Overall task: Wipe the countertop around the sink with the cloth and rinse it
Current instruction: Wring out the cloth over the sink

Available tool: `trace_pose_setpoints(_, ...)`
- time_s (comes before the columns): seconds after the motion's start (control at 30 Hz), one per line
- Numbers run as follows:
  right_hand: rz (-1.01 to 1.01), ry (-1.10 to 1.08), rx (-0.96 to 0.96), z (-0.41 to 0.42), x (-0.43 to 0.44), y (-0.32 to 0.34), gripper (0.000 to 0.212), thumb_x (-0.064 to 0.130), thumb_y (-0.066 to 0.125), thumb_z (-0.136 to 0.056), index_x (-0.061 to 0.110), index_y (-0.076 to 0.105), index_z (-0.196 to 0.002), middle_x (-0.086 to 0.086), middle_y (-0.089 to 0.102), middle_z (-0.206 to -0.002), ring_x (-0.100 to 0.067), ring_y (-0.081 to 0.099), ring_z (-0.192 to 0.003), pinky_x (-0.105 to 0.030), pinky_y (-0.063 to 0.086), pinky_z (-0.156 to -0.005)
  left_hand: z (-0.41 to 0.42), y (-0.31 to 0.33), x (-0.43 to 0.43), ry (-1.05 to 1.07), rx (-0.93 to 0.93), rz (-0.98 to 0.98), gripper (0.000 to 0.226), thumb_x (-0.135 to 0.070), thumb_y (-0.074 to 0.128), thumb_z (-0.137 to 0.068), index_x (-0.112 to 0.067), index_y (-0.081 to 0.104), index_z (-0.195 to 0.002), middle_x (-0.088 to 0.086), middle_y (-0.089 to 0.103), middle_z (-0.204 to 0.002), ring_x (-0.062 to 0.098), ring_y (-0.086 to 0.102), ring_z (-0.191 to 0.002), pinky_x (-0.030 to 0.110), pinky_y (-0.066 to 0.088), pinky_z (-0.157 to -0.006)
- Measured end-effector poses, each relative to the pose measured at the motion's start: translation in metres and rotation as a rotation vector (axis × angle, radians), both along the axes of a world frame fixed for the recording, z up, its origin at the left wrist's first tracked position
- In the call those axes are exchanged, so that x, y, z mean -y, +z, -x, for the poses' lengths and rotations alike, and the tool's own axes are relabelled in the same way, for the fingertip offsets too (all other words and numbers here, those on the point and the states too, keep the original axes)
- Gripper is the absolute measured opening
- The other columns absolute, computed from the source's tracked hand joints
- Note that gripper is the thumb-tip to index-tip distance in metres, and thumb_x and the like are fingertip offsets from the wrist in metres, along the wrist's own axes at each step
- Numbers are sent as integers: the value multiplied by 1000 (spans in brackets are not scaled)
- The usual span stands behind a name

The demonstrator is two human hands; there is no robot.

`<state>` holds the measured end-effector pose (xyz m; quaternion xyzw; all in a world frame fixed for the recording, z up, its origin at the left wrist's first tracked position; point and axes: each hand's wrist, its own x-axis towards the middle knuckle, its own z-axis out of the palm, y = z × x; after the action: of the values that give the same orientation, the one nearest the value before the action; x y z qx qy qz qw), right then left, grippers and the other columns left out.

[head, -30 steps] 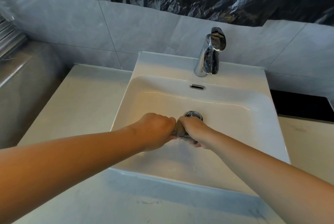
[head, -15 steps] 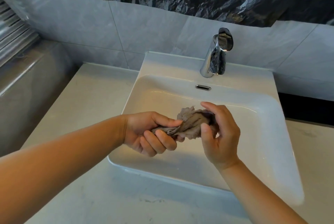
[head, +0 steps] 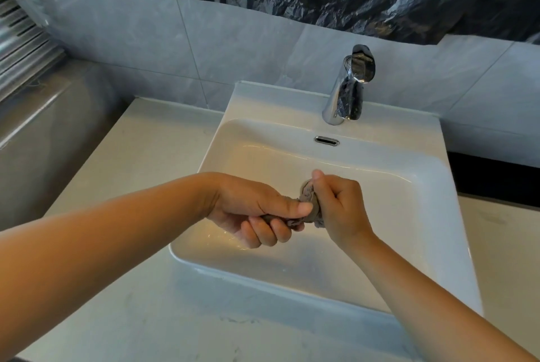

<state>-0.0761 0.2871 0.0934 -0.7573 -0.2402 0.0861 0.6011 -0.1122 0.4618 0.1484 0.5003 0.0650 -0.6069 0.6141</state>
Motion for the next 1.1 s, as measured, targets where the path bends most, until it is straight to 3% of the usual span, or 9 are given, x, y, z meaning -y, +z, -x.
trace_pose_setpoints(0.13,178,31,-36,-3,3,-3,58,31,40,-100,27,51,-43,1,54,-47,-10,51,-42,-17,39,-49,8,-1,16,-60,406,-386,35,-40,58,-91,-16,41,-71,-1,35,-59,11,27,-47,18,25,-43)
trace_pose_setpoints(0.2,234,60,-92,-4,2,-1,53,29,39,-100,27,53,-49,-6,57,-54,-12,54,-43,-16,40,-47,10,-2,23,-137,628,-596,35,-42,56,-91,-12,47,-76,2,45,-64,13,38,-50,20,34,-47)
trace_pose_setpoints(0.3,303,52,-248,-7,-1,-4,53,23,40,-93,26,48,-40,-7,50,-55,-16,50,-45,-24,39,-45,14,-12,30,-263,917,-924,33,-48,51,-91,-15,50,-85,-2,48,-72,14,45,-61,27,35,-55)
trace_pose_setpoints(0.4,447,58,-412,-10,-7,-12,33,35,38,-74,20,41,-44,-7,43,-47,-23,42,-47,-31,36,-51,16,-24,30,-474,1188,-1144,35,-48,43,-95,-14,50,-101,-4,47,-73,18,46,-66,30,37,-61)
trace_pose_setpoints(0.53,558,52,-784,-9,-9,-19,28,32,39,-84,16,39,-62,-3,39,-49,-16,30,-42,-21,23,-43,6,-32,23,-703,1385,-1179,35,-44,36,-98,-12,48,-104,5,63,-91,24,48,-69,31,35,-62)
trace_pose_setpoints(0.63,496,68,-954,-12,-6,-18,26,31,37,-88,15,38,-68,-4,36,-55,-12,22,-38,-17,15,-40,-1,-33,22,-749,1435,-1164,36,-43,34,-99,-11,48,-105,5,63,-91,22,44,-66,31,34,-61)
trace_pose_setpoints(0.83,488,195,-977,-22,2,-11,27,29,29,-90,12,42,-74,2,43,-42,-8,21,-36,-15,16,-33,-4,-37,24,-741,1473,-1184,37,-44,33,-99,-11,47,-108,4,62,-90,22,44,-66,30,35,-61)
trace_pose_setpoints(0.97,487,209,-970,-24,2,-10,31,31,28,-93,9,49,-86,-8,62,-59,-8,22,-36,-15,17,-32,-4,-38,23,-764,1476,-1193,36,-43,33,-99,-11,46,-108,-1,50,-77,22,44,-64,31,34,-59)
trace_pose_setpoints(1.1,505,182,-992,-20,-1,-10,33,36,27,-92,14,49,-82,0,41,-48,-10,18,-38,-16,14,-34,-6,-38,22,-763,1497,-1199,36,-43,34,-99,-11,47,-108,1,56,-83,22,45,-65,31,35,-60)
